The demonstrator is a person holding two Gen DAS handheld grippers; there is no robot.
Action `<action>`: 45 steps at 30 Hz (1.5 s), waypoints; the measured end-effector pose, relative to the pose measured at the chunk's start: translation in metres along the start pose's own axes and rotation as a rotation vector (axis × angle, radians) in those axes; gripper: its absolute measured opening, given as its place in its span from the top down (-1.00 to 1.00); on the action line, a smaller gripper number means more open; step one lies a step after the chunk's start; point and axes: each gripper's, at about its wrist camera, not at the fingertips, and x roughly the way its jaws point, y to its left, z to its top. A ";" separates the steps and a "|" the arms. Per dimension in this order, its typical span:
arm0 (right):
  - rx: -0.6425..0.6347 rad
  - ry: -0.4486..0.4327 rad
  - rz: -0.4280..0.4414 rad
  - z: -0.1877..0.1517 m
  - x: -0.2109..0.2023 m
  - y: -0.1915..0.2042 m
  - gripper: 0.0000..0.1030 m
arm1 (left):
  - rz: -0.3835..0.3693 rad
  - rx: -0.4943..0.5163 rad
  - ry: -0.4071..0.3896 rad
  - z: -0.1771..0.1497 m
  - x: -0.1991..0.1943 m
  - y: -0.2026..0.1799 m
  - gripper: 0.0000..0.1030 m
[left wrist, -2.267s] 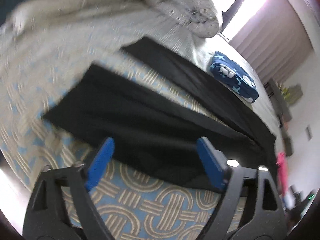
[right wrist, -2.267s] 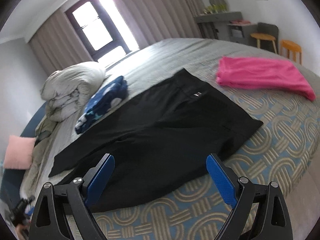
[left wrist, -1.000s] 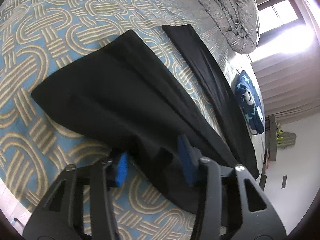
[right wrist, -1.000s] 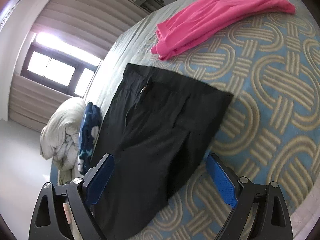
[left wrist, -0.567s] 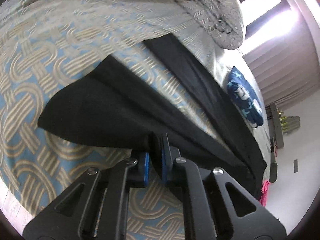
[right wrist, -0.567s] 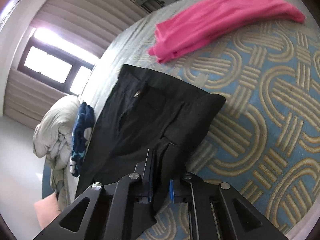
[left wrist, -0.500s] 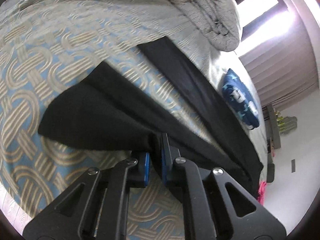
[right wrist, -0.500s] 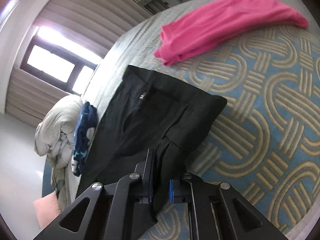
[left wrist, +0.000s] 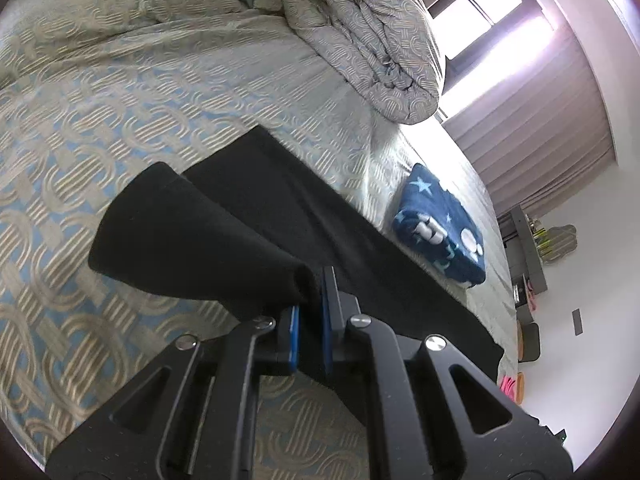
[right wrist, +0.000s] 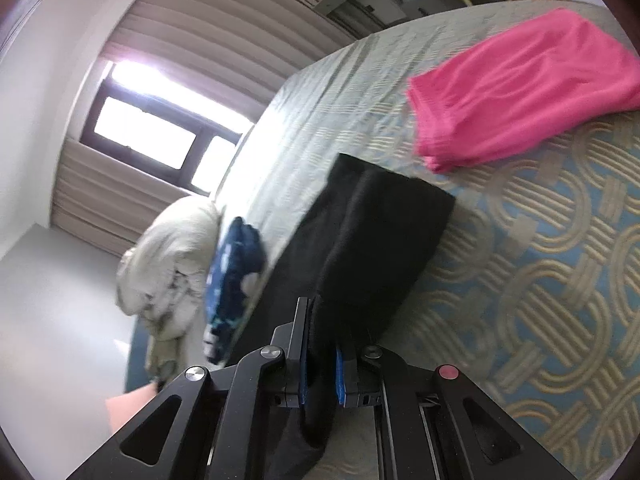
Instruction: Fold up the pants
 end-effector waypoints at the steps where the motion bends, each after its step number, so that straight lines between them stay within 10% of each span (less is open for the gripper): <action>1: 0.005 0.004 0.013 0.005 0.003 0.005 0.83 | -0.003 0.000 0.002 0.006 0.002 -0.002 0.81; 16: 0.096 0.102 0.039 0.082 0.123 0.050 0.82 | 0.163 0.042 0.114 0.091 0.124 -0.030 0.80; 26: 0.235 0.161 0.001 0.102 0.201 0.016 0.78 | 0.106 -0.170 0.240 0.113 0.195 0.005 0.76; 31: 0.375 0.194 0.037 0.113 0.231 -0.013 0.73 | 0.109 -0.317 0.222 0.123 0.205 0.032 0.40; 35: 0.506 0.212 0.085 0.115 0.243 -0.029 0.36 | 0.109 -0.425 0.165 0.133 0.195 0.060 0.31; 40: 0.464 0.144 0.138 0.125 0.224 -0.014 -0.31 | 0.149 -0.335 0.096 0.144 0.155 0.062 0.31; 45: 0.229 0.115 0.114 0.112 0.184 0.027 -0.20 | 0.193 -0.014 0.048 0.134 0.112 0.021 0.45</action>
